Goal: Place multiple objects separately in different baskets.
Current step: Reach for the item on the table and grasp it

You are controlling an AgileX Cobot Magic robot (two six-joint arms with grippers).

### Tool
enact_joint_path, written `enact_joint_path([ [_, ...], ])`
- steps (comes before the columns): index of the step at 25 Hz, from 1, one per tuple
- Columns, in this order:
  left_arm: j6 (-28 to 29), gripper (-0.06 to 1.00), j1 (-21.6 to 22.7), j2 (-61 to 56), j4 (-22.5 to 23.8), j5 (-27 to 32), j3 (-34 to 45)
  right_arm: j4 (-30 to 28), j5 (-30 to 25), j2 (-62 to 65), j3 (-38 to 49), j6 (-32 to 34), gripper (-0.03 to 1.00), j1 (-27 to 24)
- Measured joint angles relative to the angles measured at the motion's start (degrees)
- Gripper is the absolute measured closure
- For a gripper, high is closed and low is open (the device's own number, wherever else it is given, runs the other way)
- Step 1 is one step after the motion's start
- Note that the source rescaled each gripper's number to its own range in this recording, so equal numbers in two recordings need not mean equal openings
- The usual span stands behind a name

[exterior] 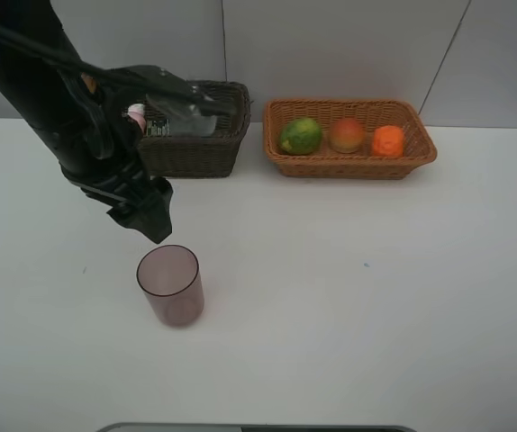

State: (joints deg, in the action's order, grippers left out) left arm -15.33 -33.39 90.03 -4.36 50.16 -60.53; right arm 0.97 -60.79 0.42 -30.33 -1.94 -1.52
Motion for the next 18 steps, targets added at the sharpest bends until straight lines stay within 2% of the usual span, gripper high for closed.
enact_joint_path([
  [8,-0.8,-0.06,-0.7,5.7,0.8,1.6,0.2,0.0,0.0,0.0,0.0,0.0,0.19,0.0],
  [18,-1.1,-0.06,-0.7,11.8,0.9,-2.8,0.2,0.0,0.0,0.0,0.0,0.0,0.19,0.0],
])
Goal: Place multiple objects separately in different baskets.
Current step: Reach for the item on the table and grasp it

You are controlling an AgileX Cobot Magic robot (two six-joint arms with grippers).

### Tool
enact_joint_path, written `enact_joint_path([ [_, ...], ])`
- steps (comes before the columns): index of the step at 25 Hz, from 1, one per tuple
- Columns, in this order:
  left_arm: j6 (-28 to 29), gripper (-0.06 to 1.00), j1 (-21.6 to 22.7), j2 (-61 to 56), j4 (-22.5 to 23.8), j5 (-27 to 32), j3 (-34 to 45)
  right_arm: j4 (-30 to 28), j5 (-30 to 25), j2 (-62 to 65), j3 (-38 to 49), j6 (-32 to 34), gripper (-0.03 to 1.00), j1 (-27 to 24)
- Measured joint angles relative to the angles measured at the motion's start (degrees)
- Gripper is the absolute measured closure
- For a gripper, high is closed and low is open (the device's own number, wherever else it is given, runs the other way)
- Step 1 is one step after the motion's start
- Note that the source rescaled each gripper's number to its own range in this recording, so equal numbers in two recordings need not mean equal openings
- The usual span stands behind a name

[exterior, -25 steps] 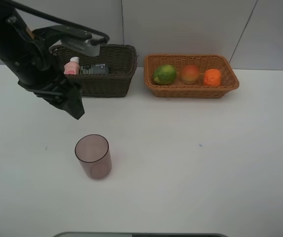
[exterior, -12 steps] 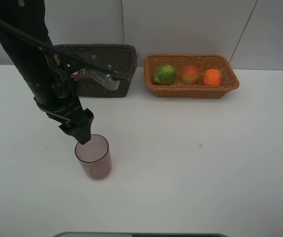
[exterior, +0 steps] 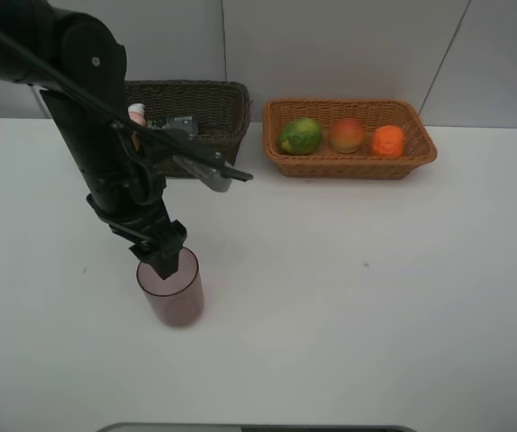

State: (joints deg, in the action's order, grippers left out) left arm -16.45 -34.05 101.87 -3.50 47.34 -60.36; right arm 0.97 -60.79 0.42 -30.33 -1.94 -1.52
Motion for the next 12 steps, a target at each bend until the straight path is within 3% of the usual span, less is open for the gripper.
enact_joint_path([
  [12,-0.7,-0.06,0.0,3.9,0.0,-4.8,0.5,0.0,0.0,0.0,0.0,0.0,0.19,0.0],
])
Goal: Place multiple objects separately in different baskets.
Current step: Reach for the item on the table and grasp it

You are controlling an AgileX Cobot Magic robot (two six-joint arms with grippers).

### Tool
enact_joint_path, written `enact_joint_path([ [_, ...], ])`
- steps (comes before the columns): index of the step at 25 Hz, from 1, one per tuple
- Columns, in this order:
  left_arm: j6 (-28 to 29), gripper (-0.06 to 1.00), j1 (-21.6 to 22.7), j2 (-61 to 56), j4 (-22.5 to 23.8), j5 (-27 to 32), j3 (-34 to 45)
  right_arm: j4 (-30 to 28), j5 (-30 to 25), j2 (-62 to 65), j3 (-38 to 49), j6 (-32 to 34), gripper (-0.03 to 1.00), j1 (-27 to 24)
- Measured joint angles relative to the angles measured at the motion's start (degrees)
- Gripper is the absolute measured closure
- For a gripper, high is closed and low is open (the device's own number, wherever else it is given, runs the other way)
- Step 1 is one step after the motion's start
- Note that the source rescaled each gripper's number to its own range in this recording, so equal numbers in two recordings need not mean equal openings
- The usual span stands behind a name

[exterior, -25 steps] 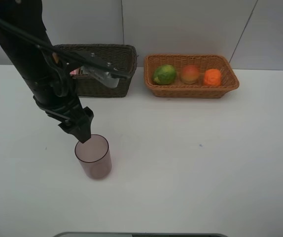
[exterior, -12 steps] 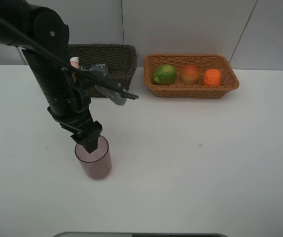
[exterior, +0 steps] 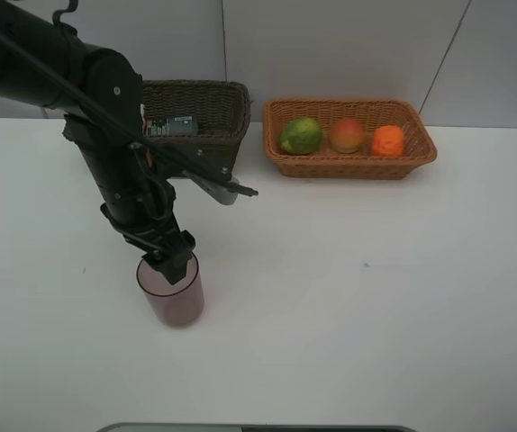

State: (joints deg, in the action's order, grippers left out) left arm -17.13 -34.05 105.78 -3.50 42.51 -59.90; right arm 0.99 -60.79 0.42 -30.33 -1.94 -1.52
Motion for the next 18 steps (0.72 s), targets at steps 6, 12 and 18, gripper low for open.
enact_joint_path([
  [6,-1.1,-0.06,0.0,1.5,0.0,-0.2,0.0,0.0,0.0,0.0,0.0,0.0,0.19,0.0],
  [12,-1.3,-0.06,0.0,3.5,0.0,-1.0,0.0,0.0,0.0,0.0,0.0,0.0,0.19,0.0],
  [18,-1.3,0.07,0.0,3.5,0.0,-1.4,0.0,0.0,0.0,0.0,0.0,0.0,0.19,0.0],
])
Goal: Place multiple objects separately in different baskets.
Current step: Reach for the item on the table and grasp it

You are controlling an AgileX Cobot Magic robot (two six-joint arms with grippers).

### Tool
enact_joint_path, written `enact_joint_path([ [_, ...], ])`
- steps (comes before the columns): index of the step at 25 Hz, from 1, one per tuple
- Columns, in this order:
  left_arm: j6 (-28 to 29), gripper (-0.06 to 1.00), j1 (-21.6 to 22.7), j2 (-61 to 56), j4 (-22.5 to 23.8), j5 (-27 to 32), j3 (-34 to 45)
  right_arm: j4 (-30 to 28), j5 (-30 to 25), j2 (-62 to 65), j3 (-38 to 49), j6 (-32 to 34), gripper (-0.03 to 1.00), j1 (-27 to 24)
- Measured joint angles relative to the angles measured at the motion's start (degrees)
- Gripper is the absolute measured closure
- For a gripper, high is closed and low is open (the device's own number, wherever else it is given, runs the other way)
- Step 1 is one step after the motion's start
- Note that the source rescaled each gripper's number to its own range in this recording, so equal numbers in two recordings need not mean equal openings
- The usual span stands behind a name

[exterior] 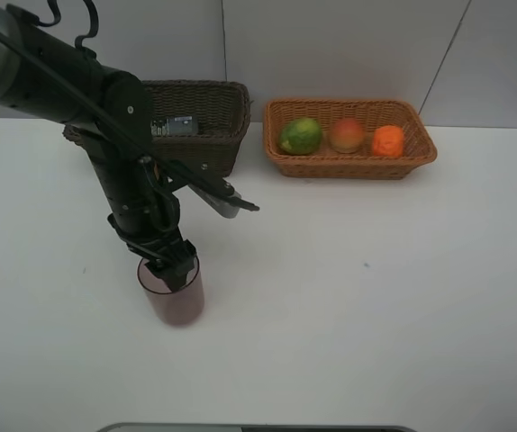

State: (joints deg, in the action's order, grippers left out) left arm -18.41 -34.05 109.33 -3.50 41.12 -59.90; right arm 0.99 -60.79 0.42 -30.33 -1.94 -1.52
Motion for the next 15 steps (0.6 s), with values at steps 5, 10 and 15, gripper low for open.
enact_joint_path([
  [5,0.0,0.60,0.0,0.0,-0.1,-0.3,0.0,0.0,0.0,0.0,0.0,0.0,0.19,0.0],
  [10,0.0,0.94,0.0,0.0,-0.2,-0.2,0.0,0.0,0.0,0.0,0.0,0.0,0.19,0.0],
  [15,0.0,0.94,0.0,0.0,-0.2,-0.2,0.0,0.0,0.0,0.0,0.0,0.0,0.19,0.0],
])
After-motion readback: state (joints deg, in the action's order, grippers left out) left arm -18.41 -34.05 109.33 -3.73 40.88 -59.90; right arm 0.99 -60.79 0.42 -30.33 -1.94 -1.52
